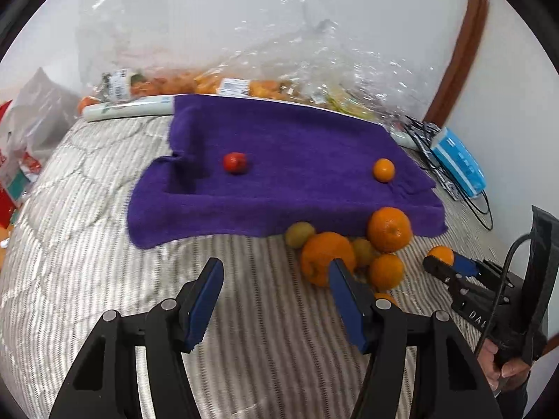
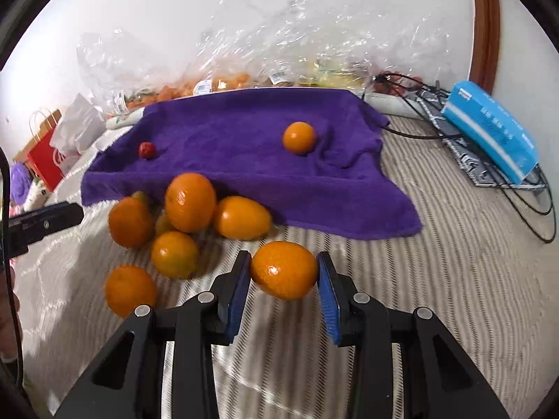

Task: Organize fruits
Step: 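Grasp another small orange with the right tool while the left tool grasps a large orange, then lift and carry both held oranges over the purple towel with both tools, then lower the large orange onto the towel and open the left tool while the right holds its orange, then lower the small orange onto the towel and open the right tool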

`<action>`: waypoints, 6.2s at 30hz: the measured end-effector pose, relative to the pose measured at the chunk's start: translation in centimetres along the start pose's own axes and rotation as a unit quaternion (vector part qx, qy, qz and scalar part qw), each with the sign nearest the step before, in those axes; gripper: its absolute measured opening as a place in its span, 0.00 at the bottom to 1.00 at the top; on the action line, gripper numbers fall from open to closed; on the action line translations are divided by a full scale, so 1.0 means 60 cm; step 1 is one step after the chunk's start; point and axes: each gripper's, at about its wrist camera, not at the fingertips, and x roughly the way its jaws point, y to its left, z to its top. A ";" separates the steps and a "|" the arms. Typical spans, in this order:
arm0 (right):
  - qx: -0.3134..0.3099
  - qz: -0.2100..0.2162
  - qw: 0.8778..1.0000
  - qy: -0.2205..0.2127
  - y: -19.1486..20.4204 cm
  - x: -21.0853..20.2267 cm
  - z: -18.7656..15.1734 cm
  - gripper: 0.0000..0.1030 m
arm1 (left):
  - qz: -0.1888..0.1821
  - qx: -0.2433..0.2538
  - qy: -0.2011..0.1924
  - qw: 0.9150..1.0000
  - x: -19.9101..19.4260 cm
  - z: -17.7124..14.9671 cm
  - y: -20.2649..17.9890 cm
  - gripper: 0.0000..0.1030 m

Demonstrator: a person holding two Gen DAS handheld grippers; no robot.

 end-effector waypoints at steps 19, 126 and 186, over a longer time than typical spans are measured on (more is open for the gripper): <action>-0.007 0.021 1.000 0.019 -0.003 0.017 -0.009 0.36 | -0.067 -0.005 0.059 0.996 0.088 0.008 -0.030 0.53; 0.020 0.016 0.998 -0.056 -0.043 0.071 0.173 0.36 | -0.015 -0.056 -0.013 0.998 0.121 0.144 0.065 0.40; -0.003 0.013 1.000 0.016 -0.021 0.128 0.158 0.37 | -0.023 -0.035 -0.008 0.999 0.125 0.143 0.048 0.48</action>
